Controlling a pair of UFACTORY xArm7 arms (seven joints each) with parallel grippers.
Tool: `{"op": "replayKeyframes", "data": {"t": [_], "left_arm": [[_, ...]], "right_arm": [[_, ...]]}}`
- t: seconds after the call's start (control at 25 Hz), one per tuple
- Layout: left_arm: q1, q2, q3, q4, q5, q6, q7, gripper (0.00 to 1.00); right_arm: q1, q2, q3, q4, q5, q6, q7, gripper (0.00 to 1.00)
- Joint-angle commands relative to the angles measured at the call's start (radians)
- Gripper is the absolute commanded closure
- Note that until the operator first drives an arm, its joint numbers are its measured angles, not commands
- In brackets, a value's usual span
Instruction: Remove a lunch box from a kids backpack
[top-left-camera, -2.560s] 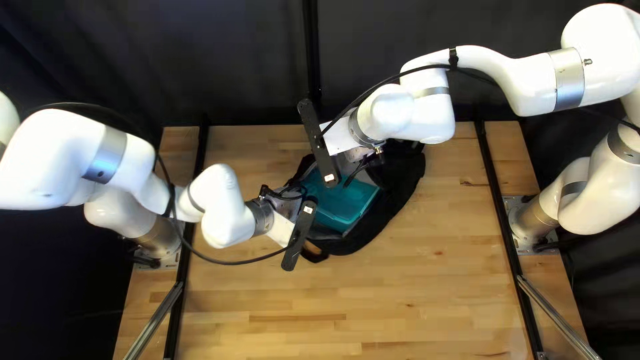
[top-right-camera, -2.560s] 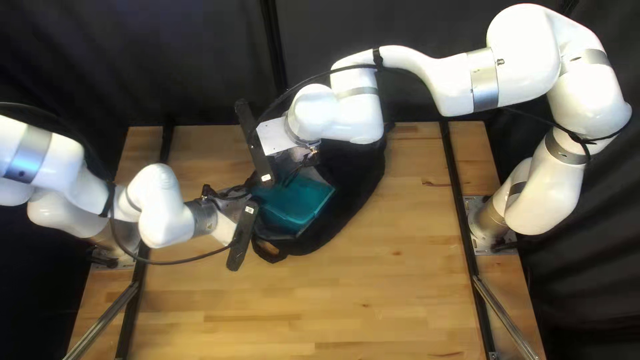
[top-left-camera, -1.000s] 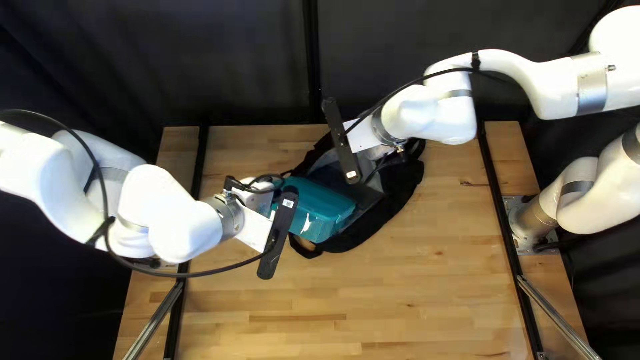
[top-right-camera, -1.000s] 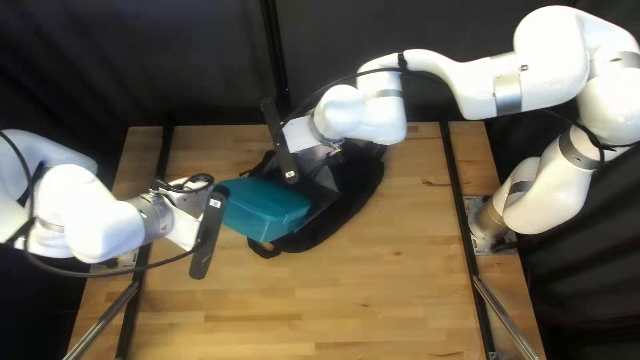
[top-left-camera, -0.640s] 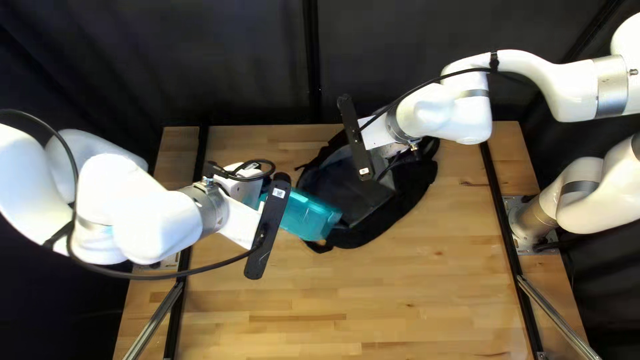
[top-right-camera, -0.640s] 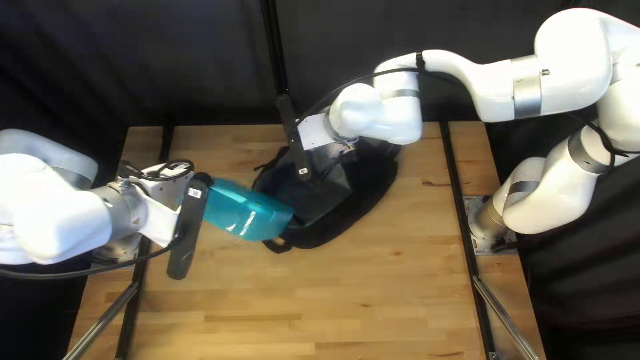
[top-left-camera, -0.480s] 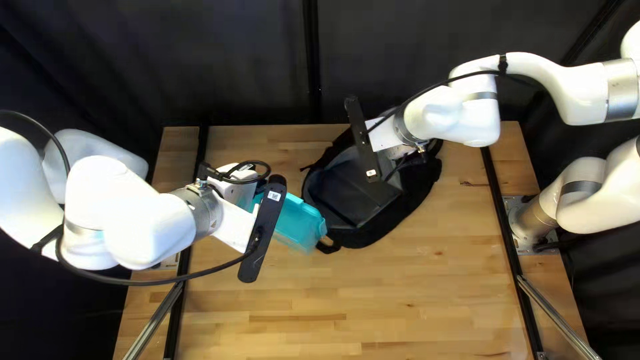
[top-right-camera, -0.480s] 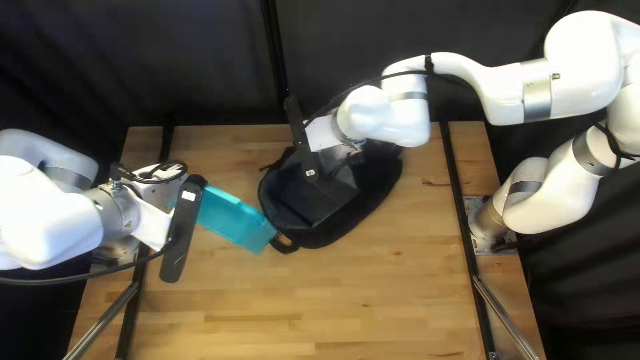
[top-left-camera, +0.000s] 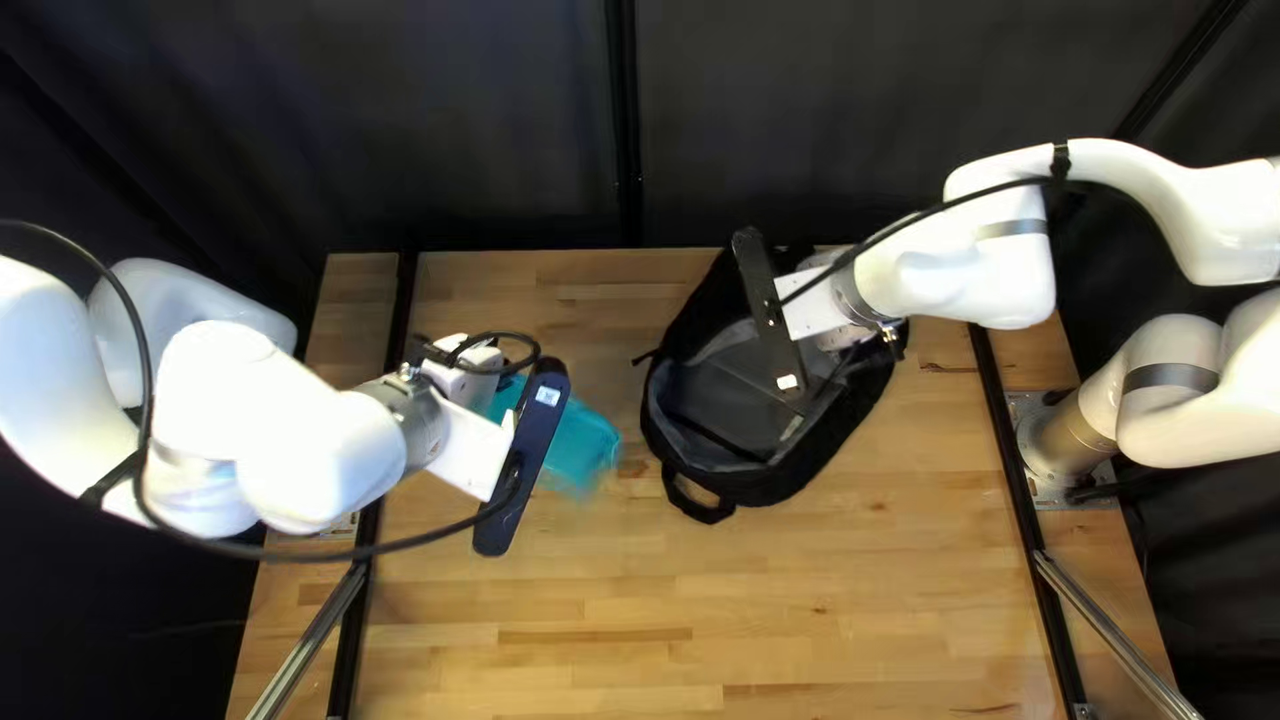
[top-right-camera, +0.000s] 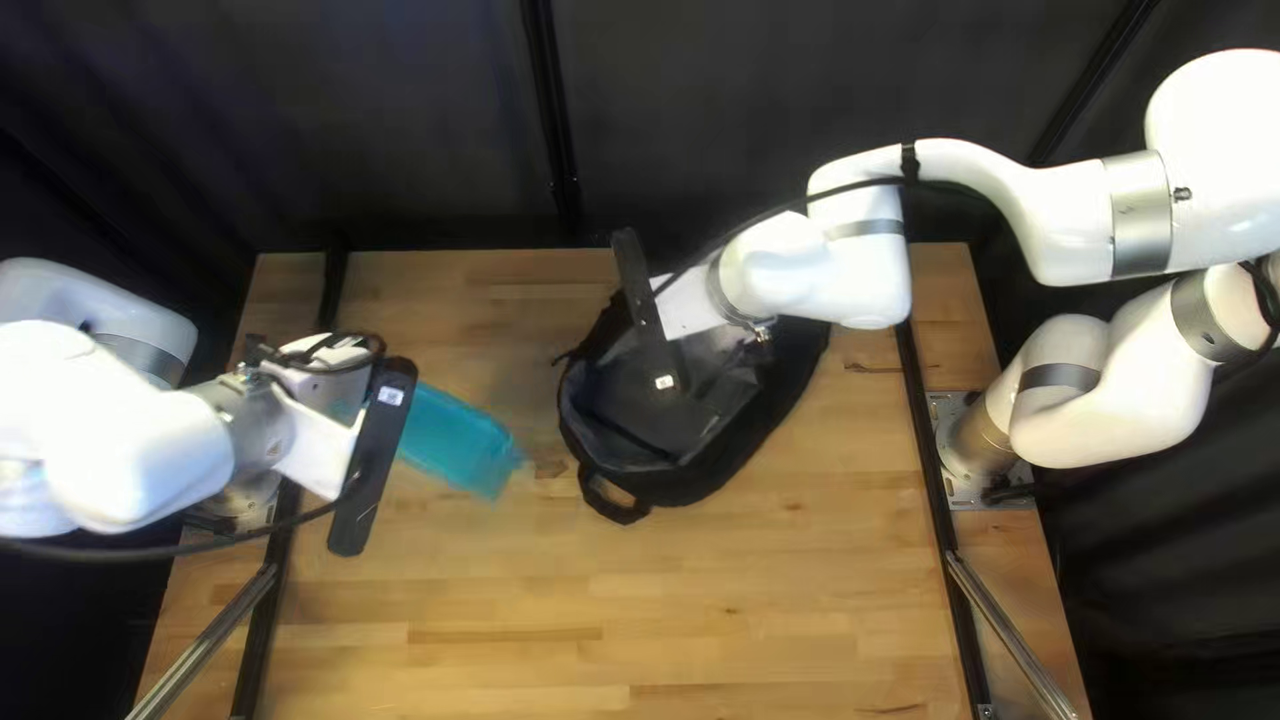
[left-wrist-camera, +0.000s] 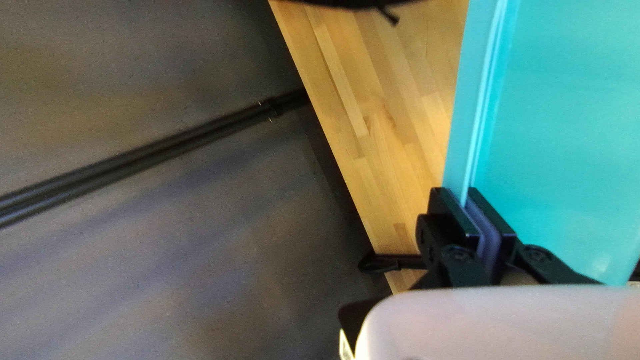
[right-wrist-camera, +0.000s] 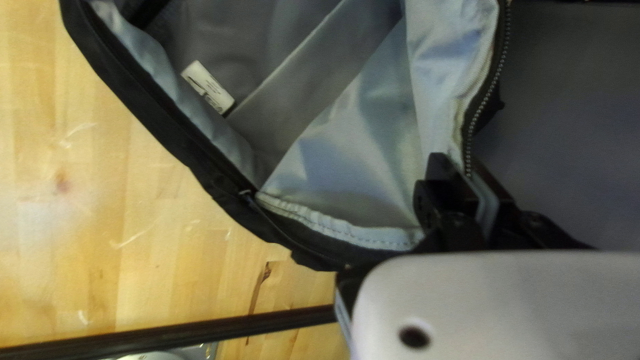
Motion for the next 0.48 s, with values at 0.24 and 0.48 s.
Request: {"op": "replayKeyframes", "data": {"t": [0.24,0.48], "left_arm": [[0.046,-0.039,0.114,-0.079,0.045,-0.032,0.083,1.0],[0.099,-0.081,0.23,-0.139,0.136,-0.117,0.156,1.0]], "right_arm": [[0.03,-0.019,0.001,0.005,0.019,0.022,-0.059,0.0],[0.044,-0.027,0.011,0.008,0.016,0.025,-0.079,0.0]]}}
